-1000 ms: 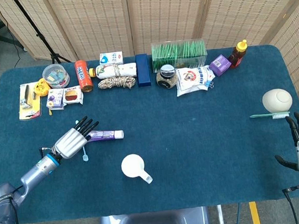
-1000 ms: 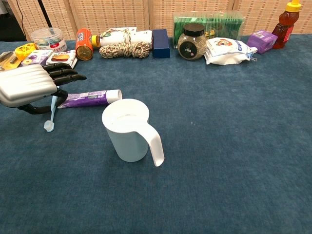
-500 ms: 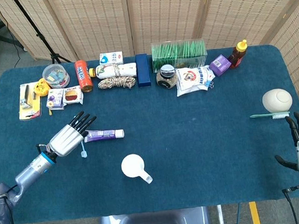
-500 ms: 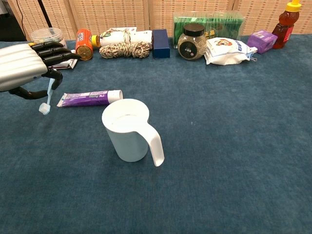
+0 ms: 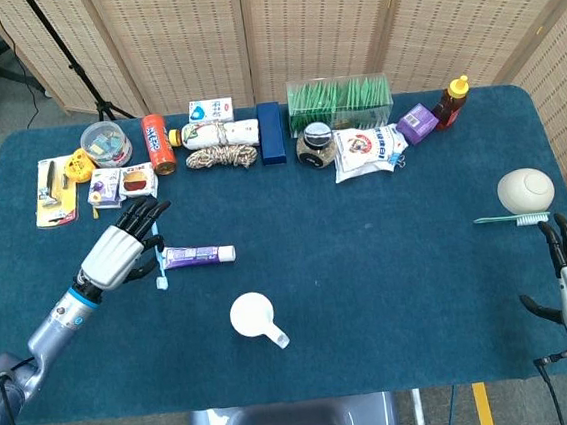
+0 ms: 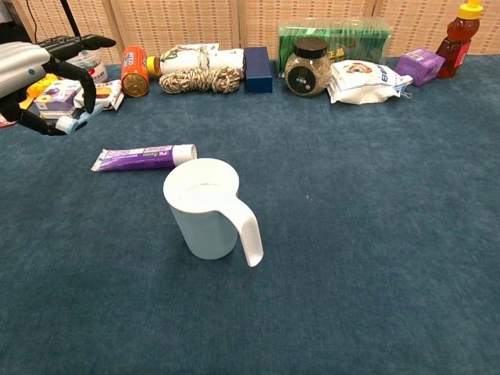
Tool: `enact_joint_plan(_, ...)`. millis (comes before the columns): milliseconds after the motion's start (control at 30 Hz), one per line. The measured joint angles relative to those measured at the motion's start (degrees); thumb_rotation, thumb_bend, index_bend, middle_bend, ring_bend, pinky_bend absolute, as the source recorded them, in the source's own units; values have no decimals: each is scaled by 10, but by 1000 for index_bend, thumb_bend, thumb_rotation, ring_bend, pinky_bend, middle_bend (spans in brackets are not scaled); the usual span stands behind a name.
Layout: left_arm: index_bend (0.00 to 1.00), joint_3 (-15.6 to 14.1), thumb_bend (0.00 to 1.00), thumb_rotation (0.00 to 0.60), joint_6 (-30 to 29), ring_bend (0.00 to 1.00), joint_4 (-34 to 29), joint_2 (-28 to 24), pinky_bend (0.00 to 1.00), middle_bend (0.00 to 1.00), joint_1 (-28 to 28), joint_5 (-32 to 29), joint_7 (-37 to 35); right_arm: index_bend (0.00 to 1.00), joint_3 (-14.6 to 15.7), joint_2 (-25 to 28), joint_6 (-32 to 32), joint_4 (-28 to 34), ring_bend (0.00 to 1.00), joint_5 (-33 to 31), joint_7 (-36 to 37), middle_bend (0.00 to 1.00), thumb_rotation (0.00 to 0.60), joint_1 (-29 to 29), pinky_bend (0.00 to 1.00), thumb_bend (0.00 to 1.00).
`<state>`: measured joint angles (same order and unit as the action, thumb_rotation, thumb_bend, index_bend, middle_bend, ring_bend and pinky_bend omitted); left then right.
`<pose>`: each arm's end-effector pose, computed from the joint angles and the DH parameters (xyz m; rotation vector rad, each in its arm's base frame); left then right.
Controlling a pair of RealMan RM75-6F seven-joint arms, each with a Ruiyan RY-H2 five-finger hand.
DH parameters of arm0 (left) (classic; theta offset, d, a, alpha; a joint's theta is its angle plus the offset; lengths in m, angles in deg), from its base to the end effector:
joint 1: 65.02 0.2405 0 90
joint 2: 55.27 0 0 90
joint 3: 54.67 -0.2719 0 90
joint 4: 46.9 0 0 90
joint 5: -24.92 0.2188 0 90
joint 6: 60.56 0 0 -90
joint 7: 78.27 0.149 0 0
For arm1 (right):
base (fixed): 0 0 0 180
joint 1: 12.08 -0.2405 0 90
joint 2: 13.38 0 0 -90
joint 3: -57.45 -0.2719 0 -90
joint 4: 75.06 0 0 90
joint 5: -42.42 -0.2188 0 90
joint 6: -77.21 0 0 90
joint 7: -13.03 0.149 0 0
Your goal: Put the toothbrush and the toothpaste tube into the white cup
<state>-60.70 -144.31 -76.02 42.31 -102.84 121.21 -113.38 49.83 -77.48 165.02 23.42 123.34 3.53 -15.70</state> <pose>-0.2711 0.3787 0.0365 -1.9560 -0.5973 -1.2802 -0.3131 -0.1958 0.1714 1.2554 -0.8255 0.8783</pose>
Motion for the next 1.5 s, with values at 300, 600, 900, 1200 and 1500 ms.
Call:
enact_joint_plan(300, 627, 10, 348, 600, 32, 0, -263, -110, 0, 0, -11, -9, -44, 0, 0, -1, -2, 0, 0, -1, -3, 0, 600, -1, 0, 0)
enact_joint_plan(600, 628, 12, 348, 600, 68, 0, -474, -225, 0, 0, -20, -3, -83, 0, 1, 0, -2, 0, 0, -1, 0, 0, 600, -1, 0, 0)
enact_joint_plan(900, 630, 5, 348, 600, 76, 0, -576, -270, 0, 0, -24, 23, -175, 0, 0, 0, -4, 1, 0, -4, -3, 0, 600, -2, 0, 0)
enact_joint_plan(1200, 629, -8, 348, 600, 104, 0, -616, -285, 0, 0, -38, 50, -229, 0, -1, 2, -3, 2, 0, -5, -1, 0, 600, -1, 0, 0)
enact_joint_plan(1500, 630, 4, 348, 600, 154, 0, -625, -240, 0, 0, -55, 29, -244, 0, 0, 3, -6, 3, 0, -5, 0, 0, 600, -2, 0, 0)
